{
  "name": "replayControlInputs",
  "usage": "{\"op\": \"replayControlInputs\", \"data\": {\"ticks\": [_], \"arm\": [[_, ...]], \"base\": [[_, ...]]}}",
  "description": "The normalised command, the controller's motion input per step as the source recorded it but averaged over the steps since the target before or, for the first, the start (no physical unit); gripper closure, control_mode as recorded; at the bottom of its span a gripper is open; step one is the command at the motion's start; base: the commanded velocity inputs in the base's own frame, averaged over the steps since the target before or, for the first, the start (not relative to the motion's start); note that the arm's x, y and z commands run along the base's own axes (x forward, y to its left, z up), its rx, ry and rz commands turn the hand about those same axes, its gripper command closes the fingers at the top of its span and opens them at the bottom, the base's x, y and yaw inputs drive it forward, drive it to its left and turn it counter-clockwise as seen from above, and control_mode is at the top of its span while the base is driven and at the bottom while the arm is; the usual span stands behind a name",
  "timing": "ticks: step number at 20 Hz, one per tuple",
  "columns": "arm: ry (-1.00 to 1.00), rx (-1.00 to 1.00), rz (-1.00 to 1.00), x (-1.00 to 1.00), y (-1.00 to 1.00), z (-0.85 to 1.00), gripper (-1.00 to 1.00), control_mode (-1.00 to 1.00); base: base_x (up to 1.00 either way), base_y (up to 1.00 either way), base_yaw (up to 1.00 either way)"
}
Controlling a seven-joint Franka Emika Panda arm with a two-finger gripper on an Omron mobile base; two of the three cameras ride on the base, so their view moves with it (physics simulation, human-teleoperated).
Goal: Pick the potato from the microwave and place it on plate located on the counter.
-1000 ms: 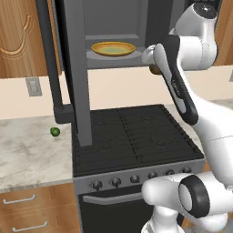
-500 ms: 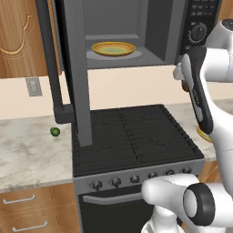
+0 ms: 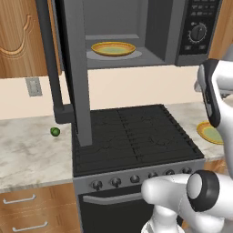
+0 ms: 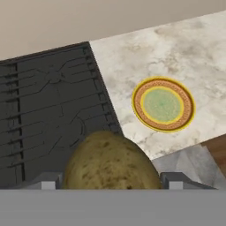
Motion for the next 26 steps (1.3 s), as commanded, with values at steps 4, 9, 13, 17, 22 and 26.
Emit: {"op": "replayControlInputs", "data": {"ticks": [4,9,13,17,22,26], "arm": [[0.05,0.06,-0.14,0.28,-0.72,-0.78,1.00,-1.00],[0.03,0.06,-0.09,0.21,-0.54,-0.75,1.00,-1.00],[0.03,0.04,-0.08,0.10,-0.57,-0.59,1.00,-1.00],[0.04,0.02,-0.09,0.01,-0.53,-0.59,1.00,-1.00],[0.03,0.01,-0.07,0.14,-0.47,-0.47,1.00,-1.00],[0.01,0.00,-0.02,0.25,-0.41,-0.38,1.00,-1.00]], "base": [[0.00,0.00,0.00],[0.00,0.00,0.00],[0.00,0.00,0.00],[0.00,0.00,0.00],[0.00,0.00,0.00],[0.00,0.00,0.00]]}}
